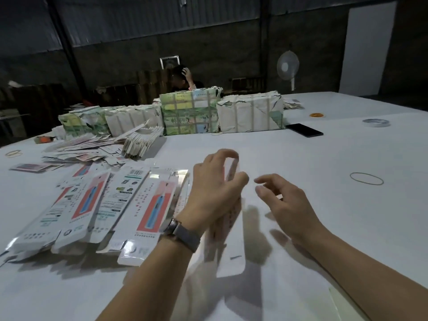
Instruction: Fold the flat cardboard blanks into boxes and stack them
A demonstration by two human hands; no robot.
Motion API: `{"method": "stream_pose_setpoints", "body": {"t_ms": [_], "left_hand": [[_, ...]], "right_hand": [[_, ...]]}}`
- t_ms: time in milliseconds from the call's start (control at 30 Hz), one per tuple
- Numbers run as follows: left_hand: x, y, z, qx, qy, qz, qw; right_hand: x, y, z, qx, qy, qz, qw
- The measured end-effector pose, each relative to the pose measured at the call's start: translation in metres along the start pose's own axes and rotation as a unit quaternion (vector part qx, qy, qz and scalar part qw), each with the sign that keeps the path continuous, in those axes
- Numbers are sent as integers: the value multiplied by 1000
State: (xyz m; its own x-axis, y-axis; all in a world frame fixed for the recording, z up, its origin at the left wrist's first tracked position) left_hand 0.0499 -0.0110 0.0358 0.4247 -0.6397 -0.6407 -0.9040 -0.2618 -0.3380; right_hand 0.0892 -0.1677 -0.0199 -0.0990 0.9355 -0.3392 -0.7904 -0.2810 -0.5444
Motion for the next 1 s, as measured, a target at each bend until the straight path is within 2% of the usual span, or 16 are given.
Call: {"method": "stream_pose_setpoints", "body": {"t_ms": [100, 200, 333, 467, 600, 733, 800, 900, 1000], "left_hand": [[22, 12, -9, -13, 139, 24, 990], [40, 17, -1, -27, 173, 25, 984], [44, 17, 5, -15, 163, 9, 986], [49, 18, 9, -41, 229, 24, 972], [57, 20, 16, -149, 373, 85, 912], [72, 27, 11, -171, 373, 166, 897], [80, 29, 10, -175, 413, 184, 875], [87, 33, 18, -228, 482, 207, 820], [92, 34, 21, -256, 519, 230, 782]], "right_hand": [[5, 0, -2, 64, -154, 7, 986], [15, 4, 4, 87, -258, 58, 960], [11, 5, -1, 123, -320, 18, 939], [3, 4, -4, 122, -274, -21, 954], [-6, 3, -11, 135, -239, -78, 959], [-15, 4, -9, 107, -171, -135, 970], [-20, 5, -4, 66, -116, -150, 980], [-17, 5, 1, 31, -62, -133, 989], [-11, 4, 6, 23, 24, -101, 994]]}}
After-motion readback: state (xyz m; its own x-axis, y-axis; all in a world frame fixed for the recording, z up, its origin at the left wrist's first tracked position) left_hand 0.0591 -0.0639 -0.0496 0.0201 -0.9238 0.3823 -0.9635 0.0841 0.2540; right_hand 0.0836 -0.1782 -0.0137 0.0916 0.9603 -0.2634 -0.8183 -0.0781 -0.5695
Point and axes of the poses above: each hand's wrist, its own y-axis away from the middle knuckle, its own x-axis out of the palm, z = x × y, the point moved 7 cm from there along -y, towards the middle knuckle, and after that the axes turned 9 degrees about -x, right-handed, at the moved point
